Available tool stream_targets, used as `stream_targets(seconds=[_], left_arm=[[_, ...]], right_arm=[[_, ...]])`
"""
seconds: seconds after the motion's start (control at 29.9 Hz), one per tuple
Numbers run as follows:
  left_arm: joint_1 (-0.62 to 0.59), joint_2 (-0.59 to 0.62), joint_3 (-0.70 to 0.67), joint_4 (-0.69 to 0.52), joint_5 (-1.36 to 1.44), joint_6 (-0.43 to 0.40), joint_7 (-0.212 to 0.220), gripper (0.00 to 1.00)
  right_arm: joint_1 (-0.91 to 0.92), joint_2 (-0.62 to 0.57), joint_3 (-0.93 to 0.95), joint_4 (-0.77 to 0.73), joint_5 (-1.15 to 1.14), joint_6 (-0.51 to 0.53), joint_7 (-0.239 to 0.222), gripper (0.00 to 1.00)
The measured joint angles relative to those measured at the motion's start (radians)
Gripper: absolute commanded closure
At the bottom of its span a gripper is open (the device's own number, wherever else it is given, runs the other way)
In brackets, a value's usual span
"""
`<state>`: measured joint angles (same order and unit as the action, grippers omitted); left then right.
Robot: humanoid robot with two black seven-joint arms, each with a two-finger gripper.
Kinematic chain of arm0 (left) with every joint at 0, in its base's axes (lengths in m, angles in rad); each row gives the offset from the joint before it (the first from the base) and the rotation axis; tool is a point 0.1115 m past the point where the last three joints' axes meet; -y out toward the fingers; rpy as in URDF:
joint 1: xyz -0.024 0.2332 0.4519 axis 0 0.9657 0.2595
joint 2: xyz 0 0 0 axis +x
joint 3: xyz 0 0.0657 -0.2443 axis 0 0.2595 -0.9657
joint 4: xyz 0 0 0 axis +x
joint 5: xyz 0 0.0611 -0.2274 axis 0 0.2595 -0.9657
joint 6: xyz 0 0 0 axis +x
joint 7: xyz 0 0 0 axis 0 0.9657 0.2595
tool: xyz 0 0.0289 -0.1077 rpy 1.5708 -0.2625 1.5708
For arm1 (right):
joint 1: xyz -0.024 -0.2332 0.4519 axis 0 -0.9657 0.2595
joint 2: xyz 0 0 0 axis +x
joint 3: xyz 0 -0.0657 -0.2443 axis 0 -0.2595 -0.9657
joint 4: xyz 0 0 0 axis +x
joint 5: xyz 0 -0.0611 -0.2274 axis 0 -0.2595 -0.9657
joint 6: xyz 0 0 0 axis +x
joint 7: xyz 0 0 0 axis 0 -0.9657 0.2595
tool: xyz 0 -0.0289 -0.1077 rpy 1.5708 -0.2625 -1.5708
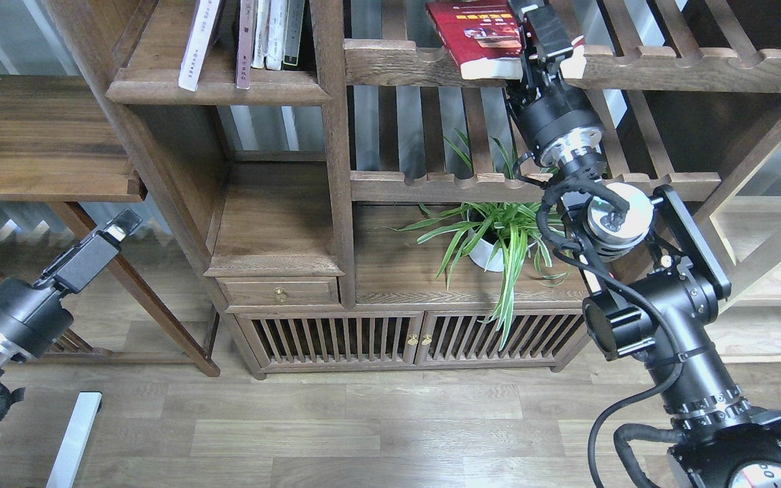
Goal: Organize books on shelf
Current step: 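Hook the dark red book's edge with the right gripper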
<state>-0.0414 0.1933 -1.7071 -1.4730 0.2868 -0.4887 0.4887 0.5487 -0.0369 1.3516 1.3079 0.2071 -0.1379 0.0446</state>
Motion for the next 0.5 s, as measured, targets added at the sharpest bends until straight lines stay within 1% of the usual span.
stream_targets(seconds=[0.13,0.2,0.27,0.3,0.5], left_arm=[[0.000,0.000,0.000,0.000,0.000,0.000,0.000,0.01],[0.000,0.000,0.000,0.000,0.000,0.000,0.000,0.01],[0.000,0.000,0.000,0.000,0.000,0.000,0.000,0.01],[0.000,0.000,0.000,0.000,0.000,0.000,0.000,0.01],[-0.001,0.000,-0.002,0.000,0.000,0.000,0.000,0.01]], right_arm=[[0.000,0.000,0.000,0.000,0.000,0.000,0.000,0.26],[-0.004,0.001,0.000,0.001,0.000,0.000,0.000,0.41],[-0.010,0.001,0.000,0.001,0.000,0.004,0.001,0.51],[-0.011,0.001,0.000,0.001,0.000,0.006,0.001,0.59],[-0.012,-0.008,0.001,0.001,-0.001,0.015,0.006,0.88]])
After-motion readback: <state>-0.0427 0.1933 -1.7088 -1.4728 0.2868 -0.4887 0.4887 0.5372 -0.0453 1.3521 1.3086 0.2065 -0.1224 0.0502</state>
